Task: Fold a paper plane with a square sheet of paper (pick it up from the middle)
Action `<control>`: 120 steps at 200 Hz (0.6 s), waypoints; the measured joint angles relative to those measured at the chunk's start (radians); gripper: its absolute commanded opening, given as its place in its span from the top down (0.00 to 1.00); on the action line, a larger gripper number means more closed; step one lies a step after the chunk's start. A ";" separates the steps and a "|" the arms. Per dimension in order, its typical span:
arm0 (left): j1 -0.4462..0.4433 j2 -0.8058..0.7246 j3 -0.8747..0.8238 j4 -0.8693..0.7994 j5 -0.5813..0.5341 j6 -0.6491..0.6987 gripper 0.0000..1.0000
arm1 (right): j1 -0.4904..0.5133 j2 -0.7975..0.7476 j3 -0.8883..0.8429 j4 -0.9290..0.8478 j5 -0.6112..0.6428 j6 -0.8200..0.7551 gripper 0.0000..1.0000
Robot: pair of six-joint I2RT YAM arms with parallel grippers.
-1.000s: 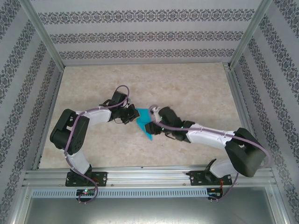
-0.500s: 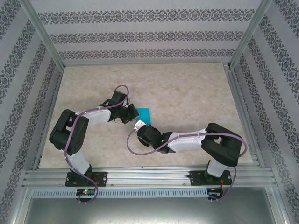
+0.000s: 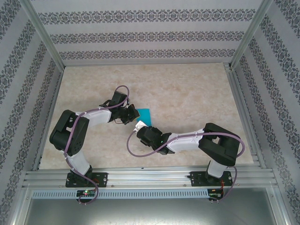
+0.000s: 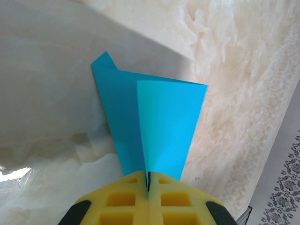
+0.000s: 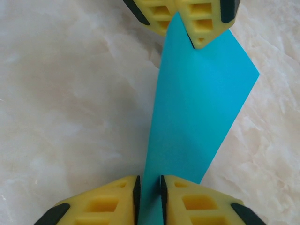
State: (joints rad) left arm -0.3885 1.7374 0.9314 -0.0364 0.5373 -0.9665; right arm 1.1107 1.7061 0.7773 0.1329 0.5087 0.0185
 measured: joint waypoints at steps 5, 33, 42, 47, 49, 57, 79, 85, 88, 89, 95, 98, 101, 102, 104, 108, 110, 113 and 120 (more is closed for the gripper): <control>0.000 0.000 0.000 0.000 0.000 0.000 0.95 | 0.000 0.001 0.000 0.001 0.000 -0.001 0.84; 0.000 0.000 0.000 0.000 -0.005 0.000 0.86 | 0.000 0.007 0.006 0.002 0.001 -0.007 0.96; 0.000 -0.002 0.000 -0.002 -0.011 -0.003 0.84 | 0.000 0.008 0.006 0.004 0.001 -0.004 1.00; 0.000 -0.003 0.000 -0.005 -0.013 -0.003 0.84 | 0.000 0.008 0.006 0.006 0.000 -0.001 1.00; 0.000 -0.004 0.000 -0.007 -0.015 -0.003 0.83 | 0.000 0.008 0.006 0.006 0.001 -0.006 1.00; 0.000 -0.009 0.000 -0.014 -0.019 -0.002 0.75 | 0.000 0.008 0.006 0.008 -0.001 -0.001 1.00; 0.000 -0.038 0.000 -0.046 -0.049 0.005 0.53 | -0.003 0.008 0.006 0.020 -0.017 0.005 1.00; 0.000 -0.052 -0.001 -0.060 -0.063 0.008 0.52 | -0.009 0.008 0.003 0.027 -0.031 0.009 1.00; 0.000 -0.059 -0.001 -0.066 -0.072 0.004 0.52 | -0.012 0.008 0.001 0.032 -0.038 0.009 1.00; 0.000 -0.060 -0.001 -0.069 -0.073 0.005 0.52 | -0.013 0.007 0.000 0.033 -0.040 0.010 1.00; 0.000 -0.078 -0.001 -0.083 -0.089 0.009 0.51 | -0.021 0.003 -0.007 0.042 -0.061 0.015 1.00; 0.000 -0.087 -0.001 -0.089 -0.096 0.011 0.51 | -0.026 0.000 -0.011 0.045 -0.074 0.020 1.00; 0.000 -0.095 -0.001 -0.096 -0.104 0.013 0.51 | -0.031 -0.003 -0.017 0.050 -0.088 0.024 1.00; 0.000 -0.100 -0.001 -0.100 -0.106 0.013 0.50 | -0.032 -0.005 -0.018 0.051 -0.090 0.026 1.00; 0.000 -0.108 -0.001 -0.105 -0.111 0.014 0.50 | -0.037 -0.008 -0.022 0.052 -0.098 0.031 1.00; 0.000 -0.120 -0.001 -0.114 -0.125 0.016 0.48 | -0.045 -0.013 -0.030 0.058 -0.118 0.036 1.00; 0.000 -0.129 -0.001 -0.119 -0.130 0.018 0.47 | -0.050 -0.018 -0.034 0.060 -0.127 0.040 1.00; 0.000 -0.139 -0.001 -0.126 -0.140 0.019 0.47 | -0.057 -0.022 -0.039 0.062 -0.143 0.046 1.00; 0.000 -0.167 -0.003 -0.141 -0.163 0.023 0.45 | -0.076 -0.035 -0.052 0.069 -0.179 0.061 1.00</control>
State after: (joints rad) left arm -0.3885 1.5703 0.9287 -0.1772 0.3740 -0.9432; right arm 1.0344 1.6714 0.7250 0.2024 0.3294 0.0795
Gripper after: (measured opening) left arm 0.528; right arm 0.055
